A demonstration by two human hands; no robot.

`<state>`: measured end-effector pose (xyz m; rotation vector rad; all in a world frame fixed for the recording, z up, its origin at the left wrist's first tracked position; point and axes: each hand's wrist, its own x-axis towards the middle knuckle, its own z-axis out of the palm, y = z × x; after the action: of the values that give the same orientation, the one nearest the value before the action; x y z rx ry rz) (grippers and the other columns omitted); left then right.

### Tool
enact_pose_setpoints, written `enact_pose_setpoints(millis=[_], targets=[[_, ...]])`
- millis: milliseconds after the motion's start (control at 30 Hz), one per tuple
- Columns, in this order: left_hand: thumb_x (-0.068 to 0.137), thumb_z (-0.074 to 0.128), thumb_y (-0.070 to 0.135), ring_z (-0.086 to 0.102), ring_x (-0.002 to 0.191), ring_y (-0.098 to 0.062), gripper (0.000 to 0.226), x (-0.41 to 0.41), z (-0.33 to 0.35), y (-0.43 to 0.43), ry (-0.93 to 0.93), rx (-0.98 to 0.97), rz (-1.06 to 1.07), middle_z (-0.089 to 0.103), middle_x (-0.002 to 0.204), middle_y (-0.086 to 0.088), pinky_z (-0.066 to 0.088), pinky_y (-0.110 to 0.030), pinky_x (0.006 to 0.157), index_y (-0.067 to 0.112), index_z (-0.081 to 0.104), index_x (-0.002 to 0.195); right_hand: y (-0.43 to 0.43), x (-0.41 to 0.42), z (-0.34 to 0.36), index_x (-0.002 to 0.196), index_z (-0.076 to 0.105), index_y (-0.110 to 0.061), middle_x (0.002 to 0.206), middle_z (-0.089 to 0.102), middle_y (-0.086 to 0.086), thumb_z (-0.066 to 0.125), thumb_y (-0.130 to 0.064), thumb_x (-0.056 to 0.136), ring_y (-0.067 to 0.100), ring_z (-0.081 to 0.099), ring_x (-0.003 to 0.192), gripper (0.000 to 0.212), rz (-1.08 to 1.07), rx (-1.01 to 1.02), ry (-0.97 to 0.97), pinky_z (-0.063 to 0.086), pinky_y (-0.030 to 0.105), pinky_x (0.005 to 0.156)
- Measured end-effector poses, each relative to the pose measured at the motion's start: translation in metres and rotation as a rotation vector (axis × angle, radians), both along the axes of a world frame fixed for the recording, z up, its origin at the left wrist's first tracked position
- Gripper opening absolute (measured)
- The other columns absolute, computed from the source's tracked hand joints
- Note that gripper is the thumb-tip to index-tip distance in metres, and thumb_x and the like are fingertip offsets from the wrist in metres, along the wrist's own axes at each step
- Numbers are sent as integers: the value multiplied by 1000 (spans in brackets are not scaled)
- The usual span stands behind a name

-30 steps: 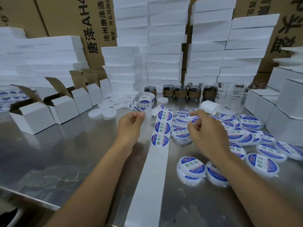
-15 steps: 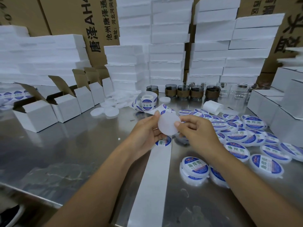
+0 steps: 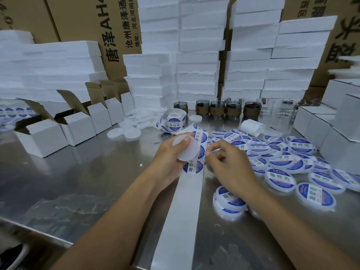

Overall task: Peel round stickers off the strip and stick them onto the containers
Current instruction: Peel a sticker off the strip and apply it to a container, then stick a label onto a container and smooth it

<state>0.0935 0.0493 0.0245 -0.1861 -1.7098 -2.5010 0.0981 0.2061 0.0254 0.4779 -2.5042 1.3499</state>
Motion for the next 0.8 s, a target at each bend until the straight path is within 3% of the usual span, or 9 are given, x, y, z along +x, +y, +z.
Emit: enact_pose_setpoints(millis=[233,333,433,500,567,667,800], targets=[[97,45,7,68,79,-16,17,-1,2,-2,-117,96,95,68,97,-8,54,-27,73,3,56,109,-1,1,-3,102,61,-27,83,70,-5,49,-23,90,10,60,72,18,59,233,-30,52,33,71],[98,43,6,61,83,-20,26,-2,1,-1,-187,101,123,63,111,-16,48,-30,73,-4,52,121,-1,0,-3,104,62,-31,79,72,-4,51,-22,90,3,58,57,20,86,153,-113,46,19,57],[97,44,5,61,80,-20,19,-2,0,1,-213,114,121,65,98,-13,51,-30,72,-1,55,112,-2,0,-3,105,64,-28,73,70,-10,56,-23,89,-3,61,63,19,111,78,-160,42,9,56],[97,45,4,64,78,-19,14,-2,0,2,-207,109,133,66,93,-11,56,-27,66,2,57,102,-3,0,-2,101,69,-24,81,71,-13,59,-22,87,-10,60,71,17,136,63,-165,40,3,60],[97,45,4,67,76,-18,13,-3,1,1,-196,106,177,67,95,-12,57,-29,70,5,58,100,-3,1,-2,96,71,-26,89,70,-15,61,-24,86,-11,61,79,14,155,69,-173,42,2,64],[96,44,1,68,82,-21,15,-3,3,0,-160,159,223,66,100,-14,55,-33,79,7,58,99,-2,2,2,82,71,-29,78,69,-18,63,-30,85,-10,61,72,9,103,7,-130,40,4,61],[94,44,-4,68,78,-22,20,-1,5,0,-137,160,264,66,92,-11,59,-27,62,9,59,94,2,1,8,71,69,-29,67,69,-14,70,-23,81,0,65,64,12,4,-230,-77,49,15,57]])
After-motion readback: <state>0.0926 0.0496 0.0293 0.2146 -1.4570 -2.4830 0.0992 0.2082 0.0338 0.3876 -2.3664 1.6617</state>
